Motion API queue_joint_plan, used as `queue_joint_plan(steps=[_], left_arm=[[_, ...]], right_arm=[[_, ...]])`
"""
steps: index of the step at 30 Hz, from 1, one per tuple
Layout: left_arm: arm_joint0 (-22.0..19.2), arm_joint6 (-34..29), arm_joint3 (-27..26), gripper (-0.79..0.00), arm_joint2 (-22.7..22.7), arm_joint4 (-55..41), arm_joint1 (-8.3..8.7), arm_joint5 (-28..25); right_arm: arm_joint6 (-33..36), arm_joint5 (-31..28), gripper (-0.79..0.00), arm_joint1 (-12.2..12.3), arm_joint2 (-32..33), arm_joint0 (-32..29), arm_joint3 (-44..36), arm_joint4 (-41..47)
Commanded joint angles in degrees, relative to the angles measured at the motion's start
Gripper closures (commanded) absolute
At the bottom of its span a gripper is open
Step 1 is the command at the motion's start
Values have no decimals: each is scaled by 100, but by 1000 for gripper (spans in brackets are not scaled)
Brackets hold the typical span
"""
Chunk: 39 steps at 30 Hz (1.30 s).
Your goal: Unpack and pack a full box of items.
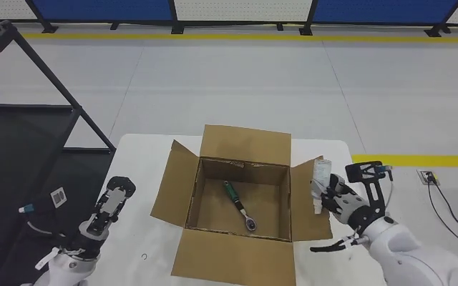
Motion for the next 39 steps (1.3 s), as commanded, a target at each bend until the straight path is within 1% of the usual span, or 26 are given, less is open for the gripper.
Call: queue_joint_plan(steps=[1,8,11,13,15,18,24,28,30,34,37,39], left_arm=[[-43,21,-25,-785,35,24,2,29],[-134,92,-52,-785,142,132,9,89],[-156,128,-52,-785,183,181,12,110],[-158,155,-67,-785,210,216,12,127],[-151,186,-87,-785,234,252,13,144],[-137,232,-117,-785,254,304,14,152],[-76,307,-179,-785,254,325,16,192],[-67,323,-229,-785,324,378,17,218],[-78,328,-249,-785,379,412,17,233],[-92,345,-295,-785,467,460,17,248],[-79,373,-324,-785,501,486,16,265],[-64,393,-340,-785,517,504,17,271]], right_arm=[[-88,-81,0,11,376,-230,27,183],[-301,-126,0,28,1122,-684,281,590],[-329,-247,0,41,1299,-770,528,727],[-293,-395,0,53,1298,-761,755,814],[-175,-451,0,70,1229,-662,1062,801],[39,-519,0,97,996,-350,1624,710],[59,-594,0,122,571,163,2804,466],[197,-822,0,148,403,414,3386,399],[233,-875,0,164,316,551,3644,223],[222,-997,0,180,187,752,4021,137],[261,-925,0,197,118,891,4236,-38],[314,-756,0,206,39,991,4383,-278]])
